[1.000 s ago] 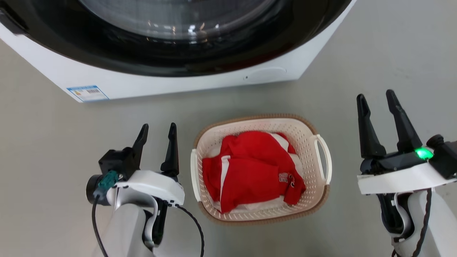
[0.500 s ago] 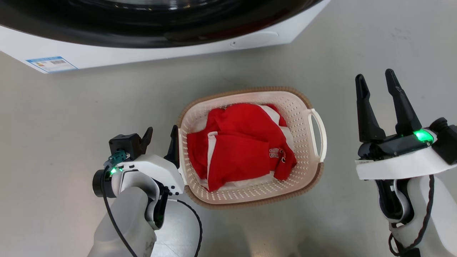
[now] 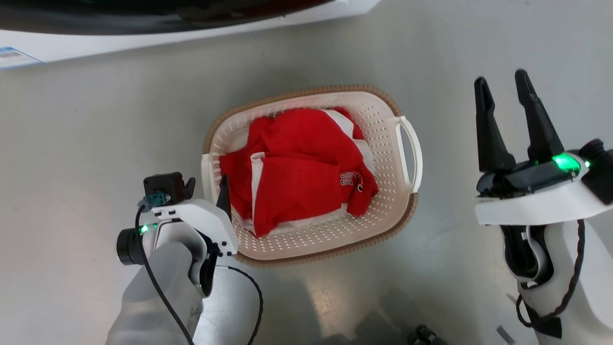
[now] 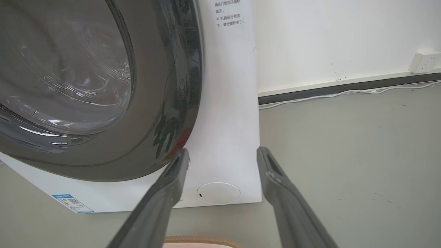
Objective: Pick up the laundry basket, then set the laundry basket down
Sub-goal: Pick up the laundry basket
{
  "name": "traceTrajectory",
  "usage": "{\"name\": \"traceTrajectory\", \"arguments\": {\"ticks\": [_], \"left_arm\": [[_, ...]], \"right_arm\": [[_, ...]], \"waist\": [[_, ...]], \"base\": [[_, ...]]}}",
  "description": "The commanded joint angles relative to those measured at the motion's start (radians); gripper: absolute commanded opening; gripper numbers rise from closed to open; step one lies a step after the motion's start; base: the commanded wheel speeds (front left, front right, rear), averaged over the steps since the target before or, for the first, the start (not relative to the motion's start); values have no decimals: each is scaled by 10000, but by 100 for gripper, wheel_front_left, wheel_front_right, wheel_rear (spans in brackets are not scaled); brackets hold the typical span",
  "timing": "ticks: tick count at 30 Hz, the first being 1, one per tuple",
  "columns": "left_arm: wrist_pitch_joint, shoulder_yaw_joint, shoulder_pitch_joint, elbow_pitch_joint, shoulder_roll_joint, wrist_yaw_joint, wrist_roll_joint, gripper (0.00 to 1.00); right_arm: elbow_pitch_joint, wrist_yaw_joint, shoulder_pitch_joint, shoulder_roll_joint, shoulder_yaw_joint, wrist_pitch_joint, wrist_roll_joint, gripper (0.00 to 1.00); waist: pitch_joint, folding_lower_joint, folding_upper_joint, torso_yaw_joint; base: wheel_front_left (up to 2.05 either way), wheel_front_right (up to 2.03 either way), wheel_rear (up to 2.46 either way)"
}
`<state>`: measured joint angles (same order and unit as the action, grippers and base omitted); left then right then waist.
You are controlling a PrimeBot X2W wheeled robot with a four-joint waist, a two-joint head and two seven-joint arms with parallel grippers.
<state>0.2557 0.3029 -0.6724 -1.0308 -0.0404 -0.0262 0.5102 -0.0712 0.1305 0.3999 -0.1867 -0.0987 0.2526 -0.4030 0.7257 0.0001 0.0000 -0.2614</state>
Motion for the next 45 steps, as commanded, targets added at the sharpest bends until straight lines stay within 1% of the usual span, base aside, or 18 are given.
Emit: {"name": "traceTrajectory", "arguments": {"ticks": [1,9,17,18,19,21,22,23,25,26,27,35,38,45], "left_arm": [[61,-136,-80,-36,-98,-16,101,100],[61,6,-668,-1079,-98,-19,279,100],[61,26,-931,-1375,-98,-133,289,100],[61,24,-938,-1392,-98,-144,292,97],[61,22,-941,-1412,-98,-152,294,81],[61,31,-935,-1508,-98,-168,310,59],[61,39,-941,-1572,-98,-174,332,49],[61,45,-951,-1616,-98,-180,352,44],[61,67,-971,-1718,-98,-202,396,22],[61,83,-988,-1762,-98,-203,419,7],[61,97,-1004,-1796,-98,-204,440,0],[61,201,-1006,-1881,-98,-248,646,0],[61,131,-886,-1782,-98,-436,653,0],[61,-146,-326,-1535,-121,-461,590,0]], "right_arm": [[288,2,-37,-50,-179,92,-77,100],[401,2,117,98,-287,92,-156,100],[403,2,153,169,-301,92,-212,100],[395,2,158,180,-309,92,-213,100],[381,2,163,189,-320,92,-215,100],[349,2,172,203,-347,92,-218,100],[331,2,178,205,-366,92,-227,100],[314,2,185,202,-382,92,-236,100],[293,2,206,192,-404,92,-256,100],[289,2,216,187,-410,92,-265,100],[283,2,222,185,-416,92,-271,100],[228,2,196,174,-467,92,-306,100],[222,2,170,164,-491,92,-306,100],[194,2,51,94,-564,92,-280,100]], "waist": [[208,0,0,-129],[681,0,0,-367],[891,0,0,-397],[893,0,0,-399],[886,0,0,-400],[859,0,0,-405],[843,0,0,-409],[828,0,0,-410],[810,0,0,-415],[806,0,0,-418],[796,0,0,-421],[665,0,0,-383],[512,0,0,-336],[148,0,0,-194]], "base": [[0,0,0],[0,0,0],[0,0,0],[0,0,0],[0,0,0],[0,0,0],[0,0,0],[0,0,0],[0,0,0],[0,0,0],[0,0,0],[0,0,0],[0,0,0],[0,0,0]]}}
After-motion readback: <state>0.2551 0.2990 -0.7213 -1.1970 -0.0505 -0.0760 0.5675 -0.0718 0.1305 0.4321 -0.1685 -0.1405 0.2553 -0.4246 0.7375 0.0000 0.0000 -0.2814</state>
